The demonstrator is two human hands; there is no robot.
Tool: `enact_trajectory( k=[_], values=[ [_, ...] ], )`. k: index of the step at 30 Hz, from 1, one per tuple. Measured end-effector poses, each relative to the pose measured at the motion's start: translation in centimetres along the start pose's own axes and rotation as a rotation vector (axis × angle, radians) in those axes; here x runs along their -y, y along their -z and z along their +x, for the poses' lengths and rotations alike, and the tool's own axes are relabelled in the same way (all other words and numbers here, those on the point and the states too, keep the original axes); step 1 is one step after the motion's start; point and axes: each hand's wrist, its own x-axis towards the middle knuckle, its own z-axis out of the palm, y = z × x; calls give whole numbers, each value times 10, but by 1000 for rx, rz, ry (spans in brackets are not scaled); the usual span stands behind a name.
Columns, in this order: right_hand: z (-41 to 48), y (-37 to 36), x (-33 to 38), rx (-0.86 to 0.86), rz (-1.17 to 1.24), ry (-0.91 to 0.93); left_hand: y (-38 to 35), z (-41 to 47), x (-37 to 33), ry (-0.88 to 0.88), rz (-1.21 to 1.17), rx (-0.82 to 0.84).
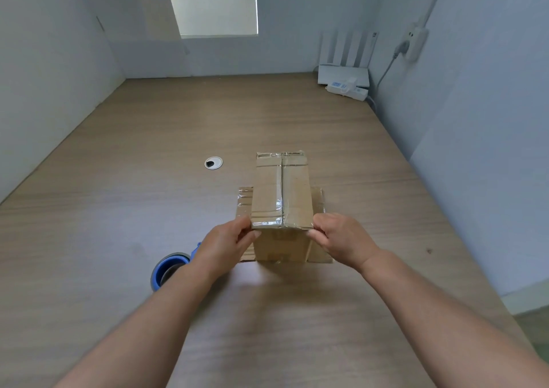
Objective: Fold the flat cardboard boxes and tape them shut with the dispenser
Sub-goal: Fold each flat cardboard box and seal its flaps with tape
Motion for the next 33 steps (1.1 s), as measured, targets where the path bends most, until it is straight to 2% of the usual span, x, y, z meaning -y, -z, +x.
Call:
enact_trajectory(
  k=[2, 4, 6, 8, 10, 13, 16, 20, 23, 27, 30, 33],
  values=[
    [-1, -4, -2, -89, 38, 41, -2, 2, 0, 4, -50, -13],
    [0, -3, -2, -62, 34, 40, -1, 3, 3, 12, -79, 8],
    [4, 8, -1, 125, 45, -86, 6, 7, 7, 10, -40, 104],
    [9, 21, -3, 272, 154, -269, 17, 14, 11, 49, 25, 267],
    [17, 31, -7, 244, 352, -404, 28, 21, 13, 126, -23, 372],
    [34, 31, -8, 86, 616, -561, 30, 39, 7, 231, -313, 251],
    [56, 19, -2, 97, 757, -648, 19, 56, -6, 302, -527, 187],
    [72, -3, -10, 87, 698, -636, 7, 70, -25, 387, -529, 161],
    [72, 20, -1, 72, 641, -637, 17, 81, -34, 441, -526, 164],
    [71, 51, -1, -49, 688, -503, 39, 85, -55, 370, -548, 103],
    [63, 64, -2, -129, 871, -403, 54, 81, -77, 230, -747, -7],
    [50, 74, 2, -254, 917, -387, 64, 72, -88, 218, -936, -144]
  ],
)
